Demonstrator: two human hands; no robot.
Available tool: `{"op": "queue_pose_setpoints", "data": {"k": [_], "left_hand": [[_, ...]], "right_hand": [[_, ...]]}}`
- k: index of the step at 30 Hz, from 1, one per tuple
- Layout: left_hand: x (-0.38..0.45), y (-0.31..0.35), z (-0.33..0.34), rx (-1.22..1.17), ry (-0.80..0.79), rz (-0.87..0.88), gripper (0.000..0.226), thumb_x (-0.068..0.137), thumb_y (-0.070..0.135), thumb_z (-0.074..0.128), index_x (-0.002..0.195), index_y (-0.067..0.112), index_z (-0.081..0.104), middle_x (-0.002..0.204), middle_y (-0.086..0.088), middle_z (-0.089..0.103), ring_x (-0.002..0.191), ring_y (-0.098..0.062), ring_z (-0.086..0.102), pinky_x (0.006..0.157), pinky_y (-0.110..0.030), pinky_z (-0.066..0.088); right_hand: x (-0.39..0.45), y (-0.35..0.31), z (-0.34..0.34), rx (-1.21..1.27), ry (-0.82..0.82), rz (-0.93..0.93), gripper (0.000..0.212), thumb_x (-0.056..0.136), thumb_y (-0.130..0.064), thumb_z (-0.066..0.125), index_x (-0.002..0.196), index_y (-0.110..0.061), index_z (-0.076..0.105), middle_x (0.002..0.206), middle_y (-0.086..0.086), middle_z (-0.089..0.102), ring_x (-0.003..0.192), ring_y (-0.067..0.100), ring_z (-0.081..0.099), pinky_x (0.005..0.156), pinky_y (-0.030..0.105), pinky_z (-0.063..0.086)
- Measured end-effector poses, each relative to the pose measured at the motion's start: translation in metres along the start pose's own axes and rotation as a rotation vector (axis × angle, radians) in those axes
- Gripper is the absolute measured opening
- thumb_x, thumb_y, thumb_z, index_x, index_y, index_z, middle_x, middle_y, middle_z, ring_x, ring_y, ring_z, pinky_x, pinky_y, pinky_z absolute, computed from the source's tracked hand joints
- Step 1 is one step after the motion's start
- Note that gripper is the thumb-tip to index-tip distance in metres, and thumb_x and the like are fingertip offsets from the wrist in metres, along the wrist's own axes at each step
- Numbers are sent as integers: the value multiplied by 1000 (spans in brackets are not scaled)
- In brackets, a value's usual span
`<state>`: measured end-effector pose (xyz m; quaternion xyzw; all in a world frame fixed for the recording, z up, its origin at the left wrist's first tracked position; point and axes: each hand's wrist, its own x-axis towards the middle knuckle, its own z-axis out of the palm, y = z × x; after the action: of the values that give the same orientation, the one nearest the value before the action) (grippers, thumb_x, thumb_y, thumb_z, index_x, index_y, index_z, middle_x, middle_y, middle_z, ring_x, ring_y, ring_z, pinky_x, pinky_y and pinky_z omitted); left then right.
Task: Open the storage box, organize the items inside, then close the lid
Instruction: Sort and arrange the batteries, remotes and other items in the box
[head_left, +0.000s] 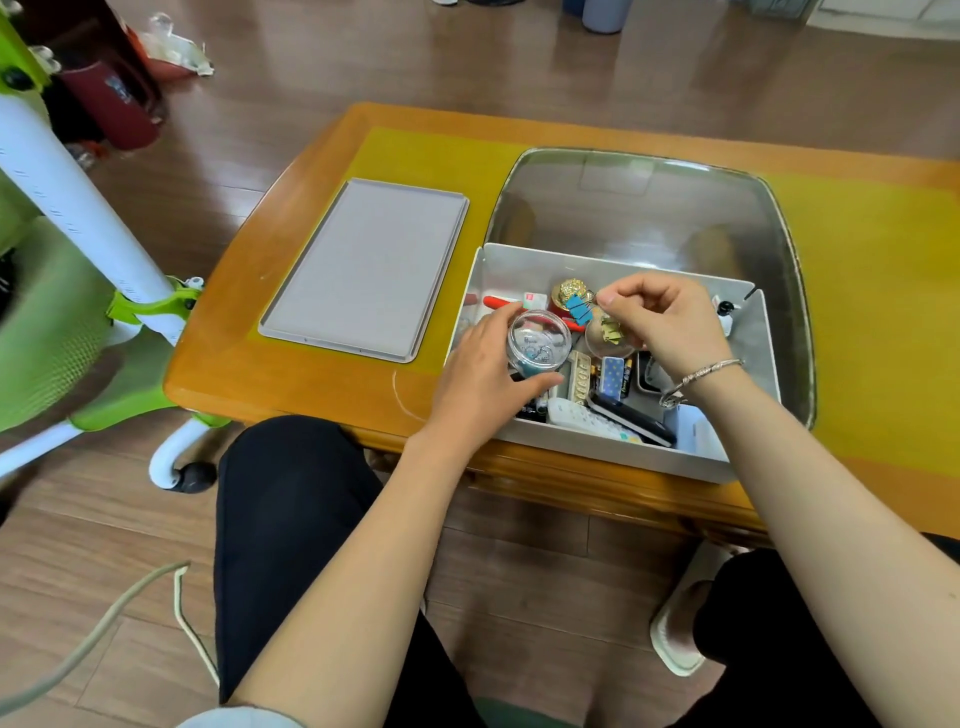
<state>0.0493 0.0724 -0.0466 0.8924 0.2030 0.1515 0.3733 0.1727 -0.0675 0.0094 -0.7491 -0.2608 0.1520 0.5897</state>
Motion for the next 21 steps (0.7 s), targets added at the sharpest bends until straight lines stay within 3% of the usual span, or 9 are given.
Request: {"op": "queue_pose_setpoints", "data": {"k": [4, 6, 10, 15, 18, 21], "left_hand": [[-2, 4, 5, 45, 62, 21, 77, 66, 53, 79, 130, 26, 46, 123, 4, 60, 114, -14, 54, 91, -32, 50], [-3, 4, 7, 91, 95, 54, 77, 66, 54, 79, 131, 27, 48, 123, 4, 61, 112, -14, 54, 88, -27, 47], [-2, 1, 9, 131, 122, 94, 74, 70, 43, 81, 134, 29, 46, 128, 3, 54, 118, -14, 48, 88, -19, 38], [-2, -1, 11, 141, 146, 111, 74, 72, 35, 82, 136, 30, 44, 130, 4, 52, 118, -13, 49, 86, -18, 38], [-3, 0, 11, 137, 145, 100, 73, 74, 46, 78, 136, 29, 43, 131, 5, 54, 118, -13, 51, 87, -21, 40], [-5, 1, 10, 130, 130, 47, 73, 74, 63, 68, 134, 27, 44, 127, 6, 58, 114, -12, 55, 85, -26, 47]], "right_hand": [[-4, 2, 1, -66, -44, -66, 19, 82, -14, 71, 72, -30, 71, 51, -2, 53, 53, 10, 44, 54, 18, 40], [-5, 1, 4, -118, -69, -108, 20, 81, -15, 72, 73, -33, 71, 46, -11, 47, 48, 4, 37, 51, 16, 36], [-7, 1, 11, -213, -55, -172, 17, 81, -16, 72, 77, -33, 69, 40, -12, 37, 46, 3, 29, 49, 14, 29], [-10, -2, 19, -285, -34, -230, 9, 77, -19, 75, 83, -25, 72, 48, -10, 41, 50, 4, 35, 52, 20, 35], [-10, -3, 20, -304, -42, -239, 4, 80, -23, 73, 81, -25, 71, 56, 2, 50, 54, 8, 41, 55, 21, 38], [-8, -1, 16, -249, 20, -184, 25, 82, -6, 69, 75, -31, 65, 59, -4, 48, 54, 3, 40, 55, 14, 36]]}}
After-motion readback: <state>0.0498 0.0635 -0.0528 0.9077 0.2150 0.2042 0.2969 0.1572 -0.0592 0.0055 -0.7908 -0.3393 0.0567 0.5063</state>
